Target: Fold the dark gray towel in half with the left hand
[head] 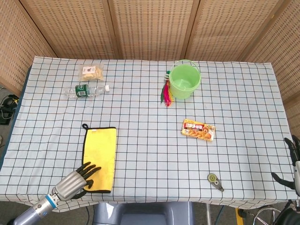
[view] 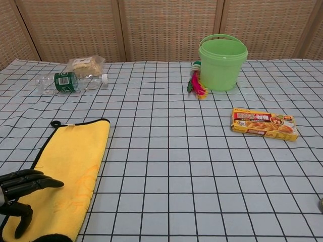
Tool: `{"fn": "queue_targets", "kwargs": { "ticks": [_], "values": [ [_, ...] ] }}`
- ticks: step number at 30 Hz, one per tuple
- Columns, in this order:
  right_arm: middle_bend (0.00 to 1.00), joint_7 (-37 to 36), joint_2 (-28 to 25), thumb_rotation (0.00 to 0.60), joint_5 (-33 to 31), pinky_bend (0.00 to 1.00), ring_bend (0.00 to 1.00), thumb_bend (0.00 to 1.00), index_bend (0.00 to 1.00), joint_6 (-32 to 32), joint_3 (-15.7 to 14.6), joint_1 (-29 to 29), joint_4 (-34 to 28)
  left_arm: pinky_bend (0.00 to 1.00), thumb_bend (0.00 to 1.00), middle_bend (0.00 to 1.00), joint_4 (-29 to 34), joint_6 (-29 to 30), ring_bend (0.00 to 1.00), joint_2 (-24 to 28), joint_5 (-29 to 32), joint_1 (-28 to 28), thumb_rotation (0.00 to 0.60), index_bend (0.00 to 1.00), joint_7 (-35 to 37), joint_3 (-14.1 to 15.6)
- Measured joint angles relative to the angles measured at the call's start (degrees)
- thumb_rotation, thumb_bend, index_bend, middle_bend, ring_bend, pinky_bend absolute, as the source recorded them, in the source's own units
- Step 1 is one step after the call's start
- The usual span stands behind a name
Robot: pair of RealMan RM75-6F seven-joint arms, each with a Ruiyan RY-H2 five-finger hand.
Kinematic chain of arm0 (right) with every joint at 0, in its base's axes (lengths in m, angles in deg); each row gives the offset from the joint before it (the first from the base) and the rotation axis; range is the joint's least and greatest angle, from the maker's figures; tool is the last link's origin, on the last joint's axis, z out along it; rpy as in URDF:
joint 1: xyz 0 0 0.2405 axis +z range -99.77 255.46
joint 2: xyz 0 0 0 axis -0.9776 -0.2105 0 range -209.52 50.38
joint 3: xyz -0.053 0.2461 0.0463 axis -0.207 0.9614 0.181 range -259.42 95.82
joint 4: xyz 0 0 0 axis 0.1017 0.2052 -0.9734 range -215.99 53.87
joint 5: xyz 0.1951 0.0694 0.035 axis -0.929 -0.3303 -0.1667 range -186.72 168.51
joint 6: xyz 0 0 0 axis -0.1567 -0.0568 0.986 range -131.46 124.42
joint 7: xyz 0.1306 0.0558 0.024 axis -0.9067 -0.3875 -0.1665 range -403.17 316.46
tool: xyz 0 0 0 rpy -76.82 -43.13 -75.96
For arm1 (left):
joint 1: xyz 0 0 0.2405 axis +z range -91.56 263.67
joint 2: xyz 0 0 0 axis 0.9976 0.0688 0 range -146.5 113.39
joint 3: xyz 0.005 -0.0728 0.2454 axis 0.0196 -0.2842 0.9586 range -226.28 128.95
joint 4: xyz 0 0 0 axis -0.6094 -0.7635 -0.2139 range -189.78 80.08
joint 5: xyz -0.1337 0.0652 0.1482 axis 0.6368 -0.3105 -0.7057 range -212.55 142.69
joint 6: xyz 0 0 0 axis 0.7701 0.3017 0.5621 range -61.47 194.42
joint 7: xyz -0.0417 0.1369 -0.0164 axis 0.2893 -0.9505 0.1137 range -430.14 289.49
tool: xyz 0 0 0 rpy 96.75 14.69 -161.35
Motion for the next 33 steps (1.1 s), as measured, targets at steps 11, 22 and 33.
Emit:
{"fn": "queue_targets", "kwargs": {
  "ticks": [11, 22, 33],
  "values": [
    [0.0, -0.25, -0.05, 0.6, 0.09, 0.0, 0.0, 0.0, 0.0, 0.03, -0.02, 0.01, -0.03, 0.0, 0.37, 0.0, -0.3, -0.33, 0.0, -0.53, 0.34, -0.01, 0.6, 0.56, -0.25, -0.38],
    [0.0, -0.62, -0.21, 0.6, 0.12, 0.0, 0.0, 0.0, 0.0, 0.09, -0.06, -0.01, -0.1, 0.0, 0.48, 0.0, 0.34, -0.92, 0.0, -0.19, 0.5, -0.35, 0.6, 0.57, 0.04, -0.32],
    [0.0, -0.73, -0.28, 0.6, 0.3, 0.0, 0.0, 0.0, 0.0, 0.0, -0.15, -0.08, -0.14, 0.0, 0.49, 0.0, 0.64, -0.22, 0.0, 0.5, 0.09, -0.33, 0.6, 0.58, 0.89, 0.06]
  ]
}}
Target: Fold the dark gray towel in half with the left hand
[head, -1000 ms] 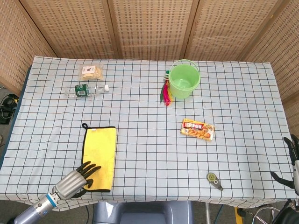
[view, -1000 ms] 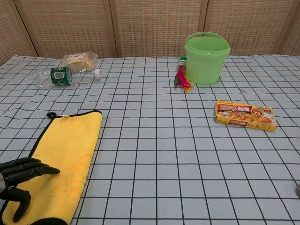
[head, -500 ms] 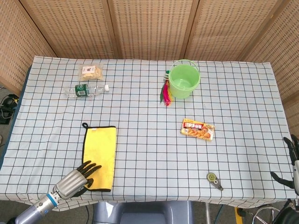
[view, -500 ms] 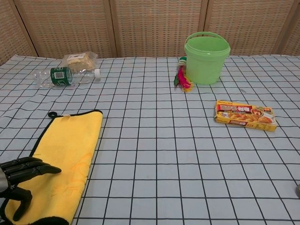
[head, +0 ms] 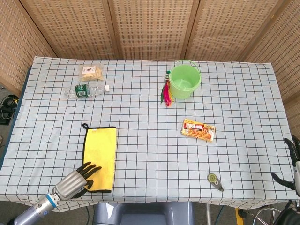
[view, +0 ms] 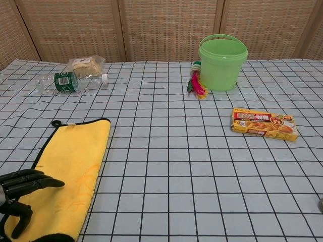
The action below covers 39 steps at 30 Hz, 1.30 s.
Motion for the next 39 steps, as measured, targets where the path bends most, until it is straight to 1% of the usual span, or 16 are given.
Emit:
{"fn": "queue_targets", "kwargs": {
  "ticks": [14, 16, 18, 19, 20, 22, 23, 29, 32, 34, 36, 39],
  "values": [
    [0.0, 0.4, 0.1, 0.6, 0.15, 0.0, 0.0, 0.0, 0.0, -0.06, -0.07, 0.0, -0.18, 0.0, 0.49, 0.0, 0.02, 0.53, 0.0, 1.8, -0.52, 0.07, 0.6, 0.58, 1.07, 0.87],
    [0.0, 0.49, 0.12, 0.6, 0.11, 0.0, 0.0, 0.0, 0.0, 0.03, -0.08, 0.03, -0.2, 0.0, 0.49, 0.0, -0.11, 0.52, 0.0, 1.92, -0.53, 0.12, 0.6, 0.56, 1.05, 0.93],
    [0.0, 0.51, 0.13, 0.6, 0.11, 0.0, 0.0, 0.0, 0.0, 0.06, -0.09, 0.05, -0.24, 0.0, 0.44, 0.0, -0.15, 0.38, 0.0, 1.97, -0.51, 0.1, 0.6, 0.46, 1.22, 0.98],
    [0.0, 0.54, 0.13, 0.6, 0.15, 0.0, 0.0, 0.0, 0.0, 0.06, -0.09, 0.06, -0.26, 0.0, 0.38, 0.0, -0.16, 0.36, 0.0, 1.99, -0.52, 0.07, 0.6, 0.34, 1.48, 1.01],
    [0.0, 0.55, 0.12, 0.6, 0.17, 0.0, 0.0, 0.0, 0.0, 0.04, -0.1, 0.06, -0.26, 0.0, 0.31, 0.0, -0.21, 0.37, 0.0, 2.03, -0.57, 0.02, 0.6, 0.21, 1.9, 1.06],
    [0.0, 0.55, 0.13, 0.6, 0.2, 0.0, 0.0, 0.0, 0.0, 0.04, -0.12, 0.06, -0.27, 0.0, 0.22, 0.0, -0.36, 0.57, 0.0, 2.1, -0.73, -0.01, 0.6, 0.05, 2.34, 1.12],
    [0.0, 0.55, 0.12, 0.6, 0.21, 0.0, 0.0, 0.0, 0.0, 0.05, -0.13, 0.06, -0.27, 0.0, 0.19, 0.0, -0.45, 0.9, 0.0, 2.17, -0.84, 0.01, 0.6, 0.01, 2.51, 1.13],
    [0.0, 0.42, 0.01, 0.6, 0.77, 0.0, 0.0, 0.0, 0.0, -0.22, -0.27, -0.02, -0.42, 0.0, 0.12, 0.0, -0.38, 4.09, 0.0, 3.22, -1.35, 0.6, 0.6, 0.0, 3.56, 0.97],
    [0.0, 0.27, -0.1, 0.6, 1.23, 0.0, 0.0, 0.0, 0.0, -0.6, -0.39, -0.15, -0.54, 0.0, 0.12, 0.0, 0.4, 6.83, 0.0, 4.44, -1.34, 1.12, 0.6, 0.0, 3.89, 0.37],
    [0.0, 0.11, -0.19, 0.6, 1.66, 0.0, 0.0, 0.0, 0.0, -0.92, -0.5, -0.28, -0.6, 0.0, 0.11, 0.0, 1.51, 9.1, 0.0, 5.63, -0.86, 1.6, 0.6, 0.0, 4.03, -0.51],
    [0.0, 0.03, -0.23, 0.6, 2.0, 0.0, 0.0, 0.0, 0.0, -1.11, -0.61, -0.36, -0.61, 0.0, 0.11, 0.0, 3.55, 11.84, 0.0, 7.22, 0.39, 2.27, 0.6, 0.0, 4.09, -2.08],
    [0.0, 0.25, -0.14, 0.6, 2.39, 0.0, 0.0, 0.0, 0.0, -1.23, -0.8, -0.41, -0.46, 0.0, 0.1, 0.0, 7.69, 14.26, 0.0, 9.38, 4.03, 3.56, 0.6, 0.0, 3.29, -4.74]
  ]
}}
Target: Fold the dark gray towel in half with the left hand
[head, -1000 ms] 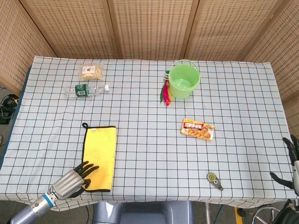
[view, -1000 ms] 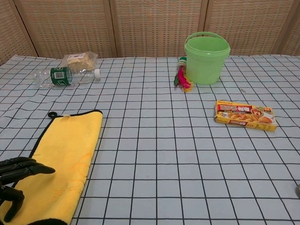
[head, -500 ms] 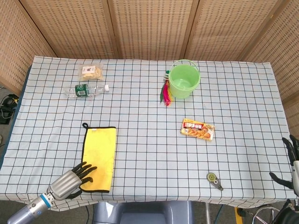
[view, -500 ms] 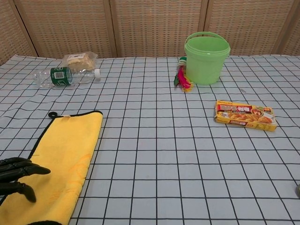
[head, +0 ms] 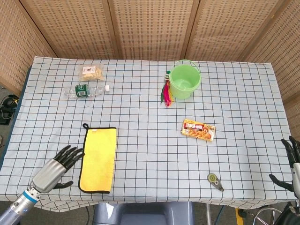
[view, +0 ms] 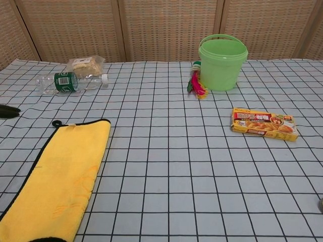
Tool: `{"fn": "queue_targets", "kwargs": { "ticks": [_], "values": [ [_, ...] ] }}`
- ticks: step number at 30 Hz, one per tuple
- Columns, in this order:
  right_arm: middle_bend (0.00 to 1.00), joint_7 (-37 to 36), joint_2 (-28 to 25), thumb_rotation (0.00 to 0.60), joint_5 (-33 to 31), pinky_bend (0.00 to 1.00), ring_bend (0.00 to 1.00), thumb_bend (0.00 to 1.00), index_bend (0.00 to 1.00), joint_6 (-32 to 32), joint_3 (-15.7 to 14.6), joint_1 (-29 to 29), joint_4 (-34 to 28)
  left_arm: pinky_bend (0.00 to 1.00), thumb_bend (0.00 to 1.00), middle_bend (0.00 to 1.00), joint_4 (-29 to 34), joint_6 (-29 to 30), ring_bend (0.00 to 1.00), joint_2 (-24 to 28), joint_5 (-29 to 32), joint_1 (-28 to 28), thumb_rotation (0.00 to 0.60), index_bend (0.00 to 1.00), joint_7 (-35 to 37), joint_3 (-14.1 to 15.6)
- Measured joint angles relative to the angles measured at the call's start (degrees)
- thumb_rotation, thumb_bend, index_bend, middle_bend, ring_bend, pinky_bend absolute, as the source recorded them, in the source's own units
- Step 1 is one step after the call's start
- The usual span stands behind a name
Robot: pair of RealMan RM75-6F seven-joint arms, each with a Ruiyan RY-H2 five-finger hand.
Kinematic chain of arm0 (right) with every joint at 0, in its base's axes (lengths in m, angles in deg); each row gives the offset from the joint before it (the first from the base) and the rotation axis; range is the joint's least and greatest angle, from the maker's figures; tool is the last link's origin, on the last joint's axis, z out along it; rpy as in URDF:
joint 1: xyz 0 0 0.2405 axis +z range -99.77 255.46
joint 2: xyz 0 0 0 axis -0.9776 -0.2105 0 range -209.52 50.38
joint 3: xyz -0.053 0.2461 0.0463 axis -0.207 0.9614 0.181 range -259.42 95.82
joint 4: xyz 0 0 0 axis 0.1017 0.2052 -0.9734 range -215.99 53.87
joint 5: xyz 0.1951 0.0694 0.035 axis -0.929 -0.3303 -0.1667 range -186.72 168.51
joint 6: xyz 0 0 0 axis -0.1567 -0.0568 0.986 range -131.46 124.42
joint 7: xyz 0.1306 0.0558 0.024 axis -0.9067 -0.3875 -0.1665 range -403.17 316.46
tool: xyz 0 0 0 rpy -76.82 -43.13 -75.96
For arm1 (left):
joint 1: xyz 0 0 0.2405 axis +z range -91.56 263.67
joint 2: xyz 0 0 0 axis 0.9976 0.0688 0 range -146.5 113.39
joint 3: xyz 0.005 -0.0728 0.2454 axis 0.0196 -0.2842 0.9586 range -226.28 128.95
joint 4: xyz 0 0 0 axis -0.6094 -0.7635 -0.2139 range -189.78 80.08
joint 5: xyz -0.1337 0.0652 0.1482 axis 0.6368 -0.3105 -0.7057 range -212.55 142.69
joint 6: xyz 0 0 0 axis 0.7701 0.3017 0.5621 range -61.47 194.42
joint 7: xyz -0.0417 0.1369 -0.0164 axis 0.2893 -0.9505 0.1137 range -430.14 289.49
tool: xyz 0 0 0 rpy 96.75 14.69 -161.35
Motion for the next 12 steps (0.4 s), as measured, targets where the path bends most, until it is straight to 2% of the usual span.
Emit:
{"fn": "queue_targets", "kwargs": {
  "ticks": [8, 12],
  "values": [
    [0.0, 1.69, 1.14, 0.6, -0.35, 0.0, 0.0, 0.0, 0.0, 0.25, 0.09, 0.26, 1.38, 0.0, 0.1, 0.0, 15.18, 3.01, 0.0, 5.81, 13.22, 4.36, 0.6, 0.0, -11.57, -6.93],
    [0.0, 2.04, 1.55, 0.6, -0.78, 0.0, 0.0, 0.0, 0.0, -0.03, 0.41, 0.26, 1.9, 0.0, 0.1, 0.0, 18.36, 2.7, 0.0, 8.0, 16.38, 5.72, 0.6, 0.0, -15.02, -8.77]
  ]
}}
